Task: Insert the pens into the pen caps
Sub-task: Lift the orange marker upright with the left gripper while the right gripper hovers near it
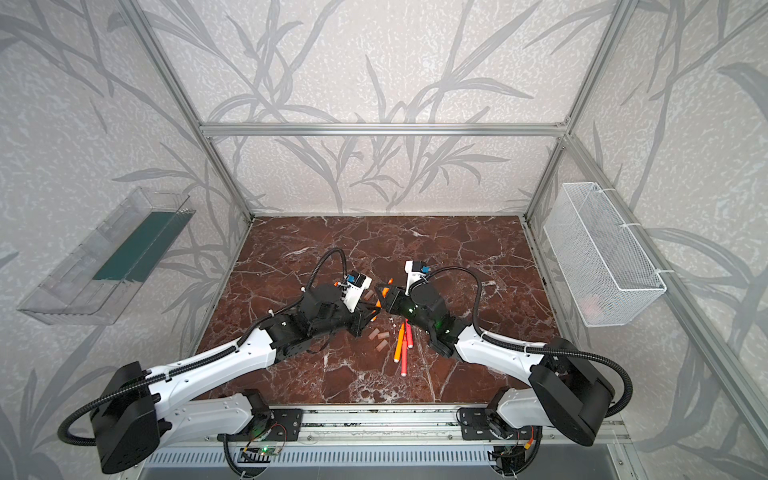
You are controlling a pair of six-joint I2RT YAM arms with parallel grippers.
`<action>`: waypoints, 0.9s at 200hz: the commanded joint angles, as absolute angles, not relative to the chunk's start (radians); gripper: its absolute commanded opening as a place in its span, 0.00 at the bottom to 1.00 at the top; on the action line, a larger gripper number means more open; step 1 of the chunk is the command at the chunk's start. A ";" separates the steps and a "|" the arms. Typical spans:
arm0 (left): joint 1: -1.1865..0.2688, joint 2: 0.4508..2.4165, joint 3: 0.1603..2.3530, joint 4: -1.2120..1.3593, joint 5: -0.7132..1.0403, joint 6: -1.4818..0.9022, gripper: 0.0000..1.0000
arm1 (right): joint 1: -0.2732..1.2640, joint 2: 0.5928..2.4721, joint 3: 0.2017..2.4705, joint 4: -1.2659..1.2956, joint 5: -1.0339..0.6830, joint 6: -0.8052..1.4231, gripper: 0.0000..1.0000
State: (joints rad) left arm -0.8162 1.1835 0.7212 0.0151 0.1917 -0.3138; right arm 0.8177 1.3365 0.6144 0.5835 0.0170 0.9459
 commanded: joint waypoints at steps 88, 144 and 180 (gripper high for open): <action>-0.822 1.219 0.760 0.008 0.183 -0.292 0.20 | 0.878 1.339 0.620 0.633 0.093 0.976 0.03; -0.821 1.237 0.770 0.000 0.167 -0.292 0.32 | 0.930 1.348 0.624 0.666 0.117 0.973 0.01; -0.821 1.234 0.765 0.001 0.166 -0.290 0.33 | 0.944 1.353 0.624 0.688 0.117 0.978 0.01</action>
State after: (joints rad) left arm -0.8181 1.2366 0.7364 -0.0040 0.1772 -0.3058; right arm 0.9253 1.3434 0.6144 0.6357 0.1074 0.9764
